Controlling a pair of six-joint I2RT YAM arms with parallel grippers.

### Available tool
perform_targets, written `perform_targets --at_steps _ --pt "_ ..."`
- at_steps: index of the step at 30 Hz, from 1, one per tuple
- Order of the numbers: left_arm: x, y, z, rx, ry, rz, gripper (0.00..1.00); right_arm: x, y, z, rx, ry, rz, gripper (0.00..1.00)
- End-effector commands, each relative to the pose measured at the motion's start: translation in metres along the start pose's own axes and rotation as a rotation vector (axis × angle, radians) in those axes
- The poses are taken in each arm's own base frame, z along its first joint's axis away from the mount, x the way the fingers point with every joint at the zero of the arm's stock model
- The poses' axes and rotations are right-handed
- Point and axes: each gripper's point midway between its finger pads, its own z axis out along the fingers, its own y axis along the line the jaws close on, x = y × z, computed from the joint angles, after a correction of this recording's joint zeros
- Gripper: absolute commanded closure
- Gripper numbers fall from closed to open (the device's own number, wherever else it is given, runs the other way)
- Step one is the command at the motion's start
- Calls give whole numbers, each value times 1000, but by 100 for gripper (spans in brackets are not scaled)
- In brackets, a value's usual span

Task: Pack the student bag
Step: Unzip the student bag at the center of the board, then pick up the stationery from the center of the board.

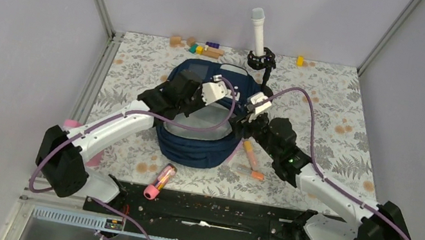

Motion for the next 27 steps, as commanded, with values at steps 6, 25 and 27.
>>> perform_targets --at_steps 6,25,27 --pt "14 61 -35 -314 56 -156 100 1 -1 -26 62 23 223 23" --pt "60 123 -51 -490 184 -461 100 54 90 -64 147 313 869 23" --pt "61 123 -50 -488 181 -462 100 54 105 -61 157 316 917 22"
